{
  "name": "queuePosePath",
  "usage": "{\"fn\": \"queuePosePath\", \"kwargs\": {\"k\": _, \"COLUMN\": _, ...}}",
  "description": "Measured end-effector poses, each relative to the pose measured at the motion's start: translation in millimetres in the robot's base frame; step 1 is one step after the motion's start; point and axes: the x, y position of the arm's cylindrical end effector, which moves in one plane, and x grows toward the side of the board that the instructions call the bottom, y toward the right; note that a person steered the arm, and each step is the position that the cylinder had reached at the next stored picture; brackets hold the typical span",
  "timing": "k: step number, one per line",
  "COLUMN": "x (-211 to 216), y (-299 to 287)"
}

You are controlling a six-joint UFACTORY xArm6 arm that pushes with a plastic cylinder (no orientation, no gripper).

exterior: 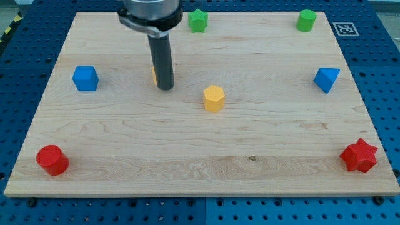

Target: Move the yellow heart to the top left of the board

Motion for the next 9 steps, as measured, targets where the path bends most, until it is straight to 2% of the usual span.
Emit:
{"fn": "queuePosePath", "kwargs": {"k": 3, "x": -115, "y": -15}}
{"fn": "queuePosePath", "kwargs": {"k": 4, "x": -137, "y": -65}}
{"fn": "queuePosePath", "kwargs": {"k": 5, "x": -121, "y": -65}}
{"fn": "queuePosePath", "kwargs": {"k": 7, "x": -67, "y": 34}}
{"fn": "queuePosePath", "kwargs": {"k": 8, "x": -67, "y": 23}}
{"fn": "queuePosePath", "kwargs": {"k": 9, "x": -79, "y": -23}}
